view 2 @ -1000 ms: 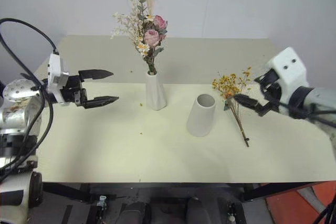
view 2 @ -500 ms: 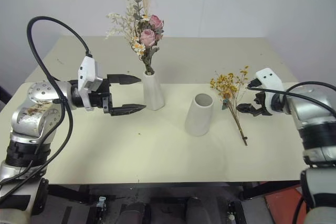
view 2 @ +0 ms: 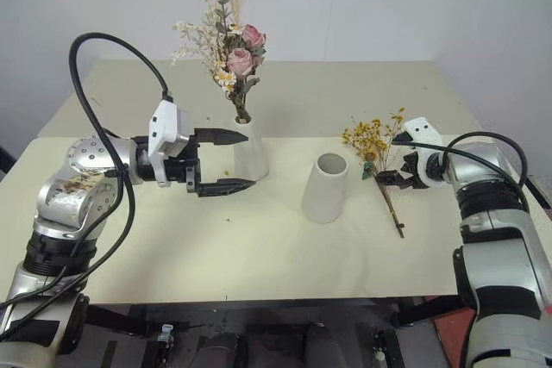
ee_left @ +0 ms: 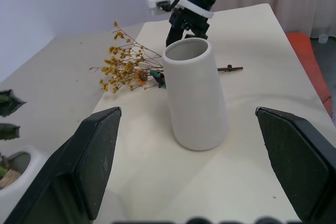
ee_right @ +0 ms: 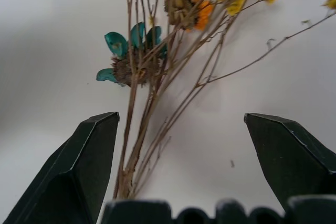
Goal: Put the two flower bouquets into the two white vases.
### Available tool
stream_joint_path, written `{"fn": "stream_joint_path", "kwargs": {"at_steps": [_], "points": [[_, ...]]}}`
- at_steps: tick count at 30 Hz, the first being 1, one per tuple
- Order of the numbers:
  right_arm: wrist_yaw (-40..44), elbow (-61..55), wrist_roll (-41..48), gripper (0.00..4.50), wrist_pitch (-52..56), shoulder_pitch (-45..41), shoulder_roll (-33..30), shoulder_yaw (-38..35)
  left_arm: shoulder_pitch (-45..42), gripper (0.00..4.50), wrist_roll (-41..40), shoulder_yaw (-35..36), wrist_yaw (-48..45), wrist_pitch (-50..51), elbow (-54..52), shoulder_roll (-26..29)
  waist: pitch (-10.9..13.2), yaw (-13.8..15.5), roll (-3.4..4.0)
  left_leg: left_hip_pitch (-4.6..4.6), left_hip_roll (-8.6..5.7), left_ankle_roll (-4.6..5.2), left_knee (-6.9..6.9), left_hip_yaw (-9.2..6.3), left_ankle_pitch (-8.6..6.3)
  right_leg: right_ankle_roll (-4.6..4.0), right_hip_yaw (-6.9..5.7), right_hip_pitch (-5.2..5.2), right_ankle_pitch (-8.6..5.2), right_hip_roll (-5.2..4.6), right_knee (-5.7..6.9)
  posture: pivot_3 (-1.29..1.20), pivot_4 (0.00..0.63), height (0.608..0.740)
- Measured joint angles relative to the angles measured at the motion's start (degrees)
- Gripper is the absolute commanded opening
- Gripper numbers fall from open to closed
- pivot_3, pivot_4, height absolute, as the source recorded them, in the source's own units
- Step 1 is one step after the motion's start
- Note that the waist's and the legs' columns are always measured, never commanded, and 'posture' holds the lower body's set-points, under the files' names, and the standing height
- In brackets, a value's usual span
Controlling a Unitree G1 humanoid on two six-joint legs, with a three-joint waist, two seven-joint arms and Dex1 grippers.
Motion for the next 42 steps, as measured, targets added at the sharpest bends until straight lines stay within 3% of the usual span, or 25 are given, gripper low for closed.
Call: {"fn": "stream_joint_path", "kwargs": {"at_steps": [11,20,23,27,31,35,39,42], "points": [[0.26,7.95,-2.8,0.02,-2.48,-2.75,2.39,-1.89,0.22,4.5,0.67,-0.3,1.18,-0.04,-0.11,-0.46,0.0,-0.08,0.0,0.0,0.0,0.0,-0.01,0.0,0.0,-0.01,0.0,0.0,0.01,0.0,0.0,0.0,0.15,0.74],[-4.8,5.97,-3.17,0.02,-2.07,-3.23,2.09,-5.79,0.29,4.5,1.36,-0.3,1.67,-0.97,-0.04,-0.48,0.01,-0.07,0.02,-0.01,-0.01,0.0,-0.03,-0.01,0.0,-0.01,0.0,-0.01,0.01,-0.01,0.0,0.0,0.15,0.74],[-9.36,-3.95,-1.61,0.02,-1.92,-0.88,0.54,-11.6,0.25,4.5,1.27,-0.29,1.95,-0.98,0.04,-0.56,0.03,0.01,0.05,-0.03,-0.01,0.0,-0.06,-0.02,0.0,0.0,0.0,-0.03,0.0,-0.01,0.0,0.0,0.15,0.74],[-15.87,-25.61,3.66,0.02,-3.34,6.91,0.94,-23.43,0.01,4.5,1.06,-0.14,2.11,-0.88,0.13,-0.46,0.03,0.23,0.05,-0.05,-0.02,0.0,-0.06,-0.07,0.0,0.02,-0.01,-0.04,-0.01,-0.02,0.03,0.0,0.15,0.74],[-21.72,-44.9,8.31,0.02,-11.04,14.08,7.19,-31.2,-0.2,4.5,0.99,-0.22,1.8,-0.88,0.14,-0.45,0.03,-0.09,0.05,0.01,-0.01,0.0,-0.04,-0.03,0.0,0.04,0.04,-0.02,0.0,0.0,0.06,0.0,0.15,0.74],[-24.65,-56.98,16.71,0.02,-10.42,14.34,12.38,-35.56,-0.76,4.5,1.01,-0.27,1.43,-0.87,0.31,-0.55,0.03,-0.03,0.06,0.05,0.02,0.0,-0.04,-0.08,0.0,0.03,0.02,0.01,0.0,0.05,0.1,0.0,0.15,0.74],[-26.13,-63.7,28.89,0.02,-9.41,14.47,18.99,-39.03,-1.12,4.5,1.04,-0.33,1.58,-0.86,1.31,-1.25,0.02,-0.03,0.06,0.02,0.01,0.0,-0.04,-0.07,0.0,0.02,0.03,0.02,0.01,0.0,0.06,0.0,0.15,0.74],[-27.71,-66.56,32.99,0.02,-9.21,16.3,21.55,-38.95,-1.14,4.5,1.04,-0.34,1.82,-0.77,1.32,-1.64,0.02,0.04,0.06,0.02,0.01,0.0,-0.05,-0.08,0.0,0.01,0.01,0.01,0.01,0.01,0.07,0.0,0.15,0.74]]}}
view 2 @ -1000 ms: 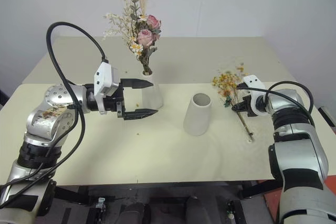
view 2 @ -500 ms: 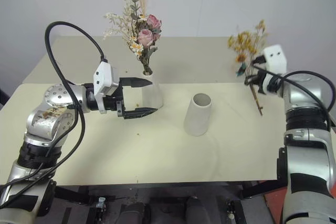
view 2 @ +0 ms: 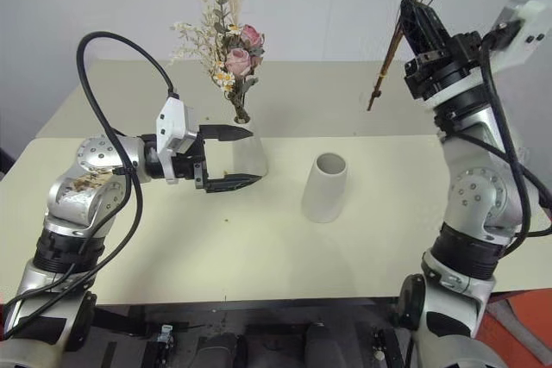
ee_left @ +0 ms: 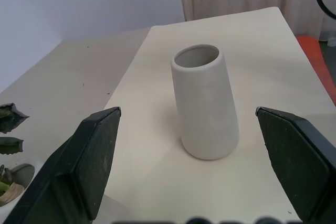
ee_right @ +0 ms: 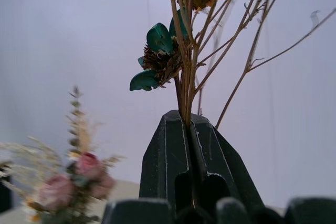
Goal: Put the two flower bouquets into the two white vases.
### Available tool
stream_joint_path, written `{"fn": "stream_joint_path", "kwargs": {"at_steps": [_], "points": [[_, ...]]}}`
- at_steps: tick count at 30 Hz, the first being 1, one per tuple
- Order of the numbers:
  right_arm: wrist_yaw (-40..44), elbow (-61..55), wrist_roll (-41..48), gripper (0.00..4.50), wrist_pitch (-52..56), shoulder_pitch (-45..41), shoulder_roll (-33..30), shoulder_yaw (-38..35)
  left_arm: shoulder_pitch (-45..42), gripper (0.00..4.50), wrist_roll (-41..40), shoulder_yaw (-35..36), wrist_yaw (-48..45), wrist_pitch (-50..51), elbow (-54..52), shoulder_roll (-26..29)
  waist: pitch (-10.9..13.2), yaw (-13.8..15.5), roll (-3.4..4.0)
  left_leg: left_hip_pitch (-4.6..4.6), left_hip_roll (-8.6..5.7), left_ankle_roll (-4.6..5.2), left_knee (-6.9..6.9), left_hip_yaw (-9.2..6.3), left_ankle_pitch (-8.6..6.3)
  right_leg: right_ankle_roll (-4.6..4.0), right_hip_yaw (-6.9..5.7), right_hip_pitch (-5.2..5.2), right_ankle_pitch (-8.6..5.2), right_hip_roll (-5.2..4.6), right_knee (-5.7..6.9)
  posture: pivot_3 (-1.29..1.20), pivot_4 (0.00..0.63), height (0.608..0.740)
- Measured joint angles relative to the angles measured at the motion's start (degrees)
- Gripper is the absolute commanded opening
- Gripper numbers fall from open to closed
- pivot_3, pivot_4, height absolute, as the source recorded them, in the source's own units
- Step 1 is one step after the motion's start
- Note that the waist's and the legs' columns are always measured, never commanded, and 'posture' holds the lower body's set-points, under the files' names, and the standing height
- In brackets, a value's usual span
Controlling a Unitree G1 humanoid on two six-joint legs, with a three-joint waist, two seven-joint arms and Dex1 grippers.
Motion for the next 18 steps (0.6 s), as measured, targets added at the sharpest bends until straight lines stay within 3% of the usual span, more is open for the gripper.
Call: {"fn": "stream_joint_path", "kwargs": {"at_steps": [18], "points": [[-6.28,-8.95,7.62,0.02,-0.09,11.81,4.95,5.76,0.3,4.5,0.04,0.01,1.42,0.16,-0.16,0.05,0.0,0.03,0.0,0.01,0.0,0.0,0.0,0.0,0.0,0.01,0.01,-0.01,-0.02,0.02,0.0,0.0,0.15,0.74]]}}
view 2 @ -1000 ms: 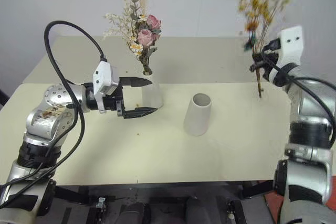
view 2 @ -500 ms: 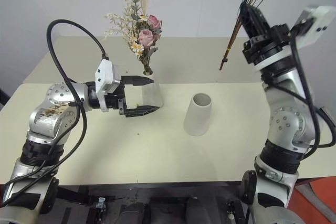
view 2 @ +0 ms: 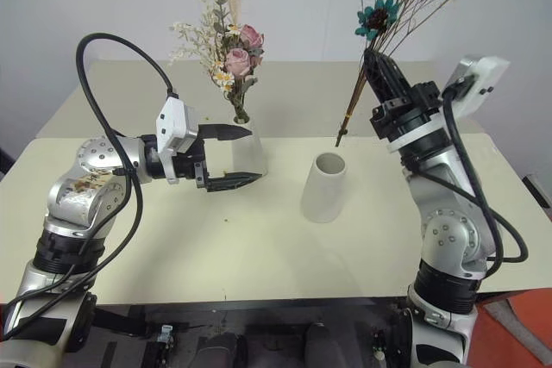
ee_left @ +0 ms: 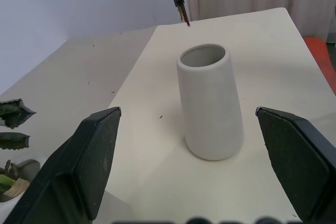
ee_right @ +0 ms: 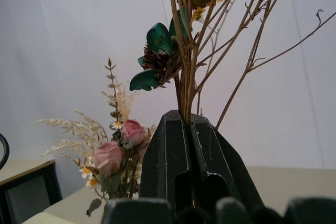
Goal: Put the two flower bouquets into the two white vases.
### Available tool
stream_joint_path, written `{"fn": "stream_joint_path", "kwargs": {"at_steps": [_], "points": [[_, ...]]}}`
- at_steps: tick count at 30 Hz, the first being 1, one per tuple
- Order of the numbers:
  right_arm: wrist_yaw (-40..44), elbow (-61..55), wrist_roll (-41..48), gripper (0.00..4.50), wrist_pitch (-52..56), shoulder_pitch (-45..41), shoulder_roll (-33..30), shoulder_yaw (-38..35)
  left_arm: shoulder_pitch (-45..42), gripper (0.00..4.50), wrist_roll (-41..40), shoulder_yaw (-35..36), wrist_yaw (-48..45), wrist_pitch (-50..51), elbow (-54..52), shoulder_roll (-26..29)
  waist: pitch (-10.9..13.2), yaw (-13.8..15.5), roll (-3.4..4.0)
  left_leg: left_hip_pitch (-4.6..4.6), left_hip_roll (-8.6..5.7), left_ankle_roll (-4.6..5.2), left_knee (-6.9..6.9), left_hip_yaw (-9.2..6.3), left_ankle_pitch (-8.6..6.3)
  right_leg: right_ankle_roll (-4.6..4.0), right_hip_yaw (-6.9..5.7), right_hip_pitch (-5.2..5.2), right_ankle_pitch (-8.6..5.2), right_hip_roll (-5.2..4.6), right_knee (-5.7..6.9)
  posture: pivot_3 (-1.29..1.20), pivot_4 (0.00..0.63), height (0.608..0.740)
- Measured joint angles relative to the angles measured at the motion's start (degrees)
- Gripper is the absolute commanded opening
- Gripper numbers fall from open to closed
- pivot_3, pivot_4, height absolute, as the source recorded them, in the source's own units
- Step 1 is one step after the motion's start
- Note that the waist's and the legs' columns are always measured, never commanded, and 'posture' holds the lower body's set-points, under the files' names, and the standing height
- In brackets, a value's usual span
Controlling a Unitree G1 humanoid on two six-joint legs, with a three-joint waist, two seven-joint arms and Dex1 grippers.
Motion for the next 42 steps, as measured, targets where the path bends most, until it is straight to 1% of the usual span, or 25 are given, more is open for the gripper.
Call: {"fn": "stream_joint_path", "kwargs": {"at_steps": [5,10,14,18,25,28,31,38,39,41,42], "points": [[-0.21,-1.17,-0.56,0.02,-1.41,3.15,0.79,2.54,-0.01,4.5,0.01,-0.01,0.01,-0.01,0.03,-0.02,0.0,0.0,0.0,0.0,0.0,0.0,0.0,0.0,0.0,0.01,0.0,0.0,0.0,0.0,0.0,0.0,0.15,0.74],[1.29,-0.88,-2.11,0.02,-4.55,6.86,0.84,4.43,-0.02,4.5,0.02,-0.03,-0.01,-0.01,0.04,-0.03,0.0,0.0,0.0,0.0,-0.01,0.0,0.01,0.01,0.0,0.09,0.0,0.0,-0.06,0.0,-0.02,0.0,0.15,0.74],[3.29,0.8,-4.39,0.02,-8.15,9.93,0.98,5.04,-0.03,4.5,0.0,-0.02,-0.03,-0.01,0.04,-0.02,0.0,0.02,0.0,0.0,-0.01,0.0,0.01,0.01,0.0,0.1,0.01,0.01,-0.06,0.0,-0.03,0.0,0.15,0.74],[5.45,3.15,-7.62,0.02,-12.07,12.7,2.38,7.48,-0.08,4.5,-0.01,-0.02,0.01,0.0,0.04,-0.09,0.0,-0.1,0.0,0.02,0.01,0.0,0.0,0.01,0.0,0.11,0.01,0.0,-0.07,0.02,-0.01,0.0,0.15,0.74],[6.7,5.09,-12.34,0.02,-18.82,13.63,5.57,10.97,-0.08,4.5,0.01,-0.02,0.21,0.0,0.06,-0.17,0.0,-0.06,0.0,0.01,0.0,0.0,0.0,0.0,0.0,0.15,0.01,0.0,-0.1,0.01,-0.04,0.0,0.15,0.74],[6.83,5.8,-13.95,0.02,-20.58,14.13,6.03,11.39,-0.08,4.5,0.02,-0.02,0.35,0.0,0.06,-0.17,0.0,-0.03,0.0,0.01,0.0,0.0,0.0,0.0,0.0,0.15,0.01,0.01,-0.09,0.01,-0.03,0.0,0.15,0.74],[7.76,5.82,-14.07,0.75,-21.28,14.91,6.03,11.44,-0.08,4.5,0.02,-0.02,0.52,0.0,0.06,-0.17,0.0,-0.01,0.0,0.02,0.0,0.0,0.0,0.0,0.0,0.15,0.01,0.01,-0.09,0.01,-0.03,0.0,0.15,0.74],[10.08,3.37,-12.79,3.19,-21.3,17.43,4.68,11.6,-0.08,4.5,0.08,-0.02,0.67,-0.05,0.1,-0.18,0.0,0.03,0.0,0.02,0.0,0.0,0.0,0.0,0.0,0.15,0.01,0.01,-0.1,0.01,-0.02,0.0,0.15,0.74],[10.19,2.85,-12.81,3.47,-21.29,17.91,4.25,11.67,-0.08,4.5,0.1,-0.02,0.67,-0.1,0.17,-0.2,0.0,0.04,0.0,0.02,0.0,0.0,0.0,0.0,0.0,0.16,0.01,0.01,-0.1,0.01,-0.02,0.0,0.15,0.74],[10.6,1.67,-12.86,4.24,-21.29,18.91,3.35,11.86,-0.11,4.5,0.19,-0.04,0.65,-0.26,0.62,-0.37,0.0,0.06,0.0,0.03,0.0,0.0,0.0,0.0,0.0,0.17,0.01,0.01,-0.11,0.01,-0.02,0.0,0.15,0.74],[10.82,1.07,-12.9,4.44,-21.29,19.76,2.74,12.07,-0.12,4.5,0.23,-0.04,0.64,-0.39,1.07,-0.42,0.0,0.08,0.0,0.03,0.0,0.0,0.0,0.0,0.0,0.21,0.0,0.01,-0.14,0.01,-0.03,0.0,0.15,0.74]]}}
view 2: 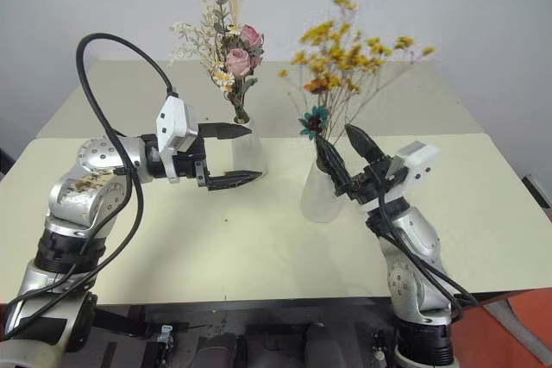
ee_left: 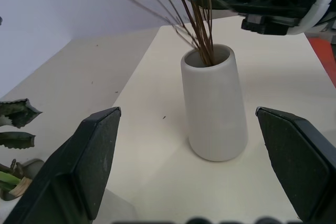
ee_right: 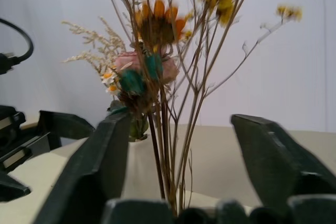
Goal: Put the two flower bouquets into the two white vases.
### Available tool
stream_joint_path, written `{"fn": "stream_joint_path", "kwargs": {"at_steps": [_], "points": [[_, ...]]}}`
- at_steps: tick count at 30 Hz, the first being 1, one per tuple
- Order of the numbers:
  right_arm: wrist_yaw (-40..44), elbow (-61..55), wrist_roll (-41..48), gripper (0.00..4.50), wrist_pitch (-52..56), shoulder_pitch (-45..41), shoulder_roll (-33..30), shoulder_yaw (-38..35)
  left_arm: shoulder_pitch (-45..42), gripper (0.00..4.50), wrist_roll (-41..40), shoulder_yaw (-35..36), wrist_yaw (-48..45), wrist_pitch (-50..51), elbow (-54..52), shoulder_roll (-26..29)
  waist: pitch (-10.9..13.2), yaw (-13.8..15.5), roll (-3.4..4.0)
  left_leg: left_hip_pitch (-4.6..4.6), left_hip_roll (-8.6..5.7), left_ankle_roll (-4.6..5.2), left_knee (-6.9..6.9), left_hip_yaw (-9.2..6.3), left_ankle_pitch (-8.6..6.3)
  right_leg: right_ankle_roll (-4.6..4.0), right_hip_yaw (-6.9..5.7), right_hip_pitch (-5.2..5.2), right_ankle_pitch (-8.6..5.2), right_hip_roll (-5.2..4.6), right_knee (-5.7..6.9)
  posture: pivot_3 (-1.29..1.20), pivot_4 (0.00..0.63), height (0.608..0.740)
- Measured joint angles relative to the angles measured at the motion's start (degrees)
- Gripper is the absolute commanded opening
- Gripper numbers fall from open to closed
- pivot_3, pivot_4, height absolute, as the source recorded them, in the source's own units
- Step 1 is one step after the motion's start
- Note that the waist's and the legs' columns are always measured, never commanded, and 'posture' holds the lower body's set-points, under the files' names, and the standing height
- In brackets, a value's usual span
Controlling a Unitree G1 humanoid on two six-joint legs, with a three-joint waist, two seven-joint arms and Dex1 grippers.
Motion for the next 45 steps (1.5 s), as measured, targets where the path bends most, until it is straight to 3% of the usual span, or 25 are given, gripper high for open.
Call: {"fn": "stream_joint_path", "kwargs": {"at_steps": [12,17,24,31,37,45], "points": [[-3.97,-2.48,-1.39,4.44,0.76,3.84,-4.46,-3.53,-0.16,4.5,0.2,-0.09,0.01,-0.8,1.02,-0.69,0.0,0.2,0.0,-0.03,-0.01,0.0,0.0,0.01,0.0,0.05,0.01,0.0,-0.04,-0.01,-0.04,0.0,0.15,0.74],[3.13,-3.49,3.93,4.44,1.57,11.14,-13.73,-10.67,0.31,4.5,-0.37,1.18,-0.34,-0.96,0.92,0.58,0.0,0.87,0.0,-0.01,-0.02,0.01,0.01,0.04,-0.01,0.09,0.02,0.03,-0.05,-0.03,-0.06,0.0,0.15,0.74],[15.5,-2.83,11.9,4.44,5.55,18.93,-27.23,-22.3,5.71,4.5,-2.8,7.73,-1.62,-1.09,0.38,6.94,-0.01,0.77,0.0,0.26,0.05,0.01,-0.04,0.06,0.0,0.14,0.04,0.23,-0.13,0.04,-0.04,0.0,0.15,0.74],[31.89,6.03,11.8,4.44,10.94,24.42,-45.02,-34.25,16.94,4.5,-4.86,17.56,-2.63,-0.95,-2.39,15.55,-0.01,1.17,-0.01,0.25,0.06,0.05,-0.06,0.12,-0.03,0.12,0.03,0.22,-0.18,0.0,-0.13,0.0,0.15,0.74],[39.69,13.13,9.17,4.44,12.18,22.44,-51.76,-37.94,23.5,4.5,-6.07,25.54,-2.73,-0.95,-3.65,19.92,-0.05,1.38,-0.07,0.27,0.06,0.04,-0.02,0.15,-0.03,-0.2,0.02,0.25,-0.39,-0.03,-0.13,0.0,0.15,0.74],[45.48,18.19,4.28,4.44,11.02,19.78,-52.77,-37.99,27.46,4.5,-7.23,30.9,-2.75,-0.94,-4.99,22.45,-0.05,1.45,-0.08,0.25,0.05,0.03,-0.03,0.17,-0.04,-0.02,0.01,0.22,-0.33,-0.05,-0.13,0.0,0.15,0.74]]}}
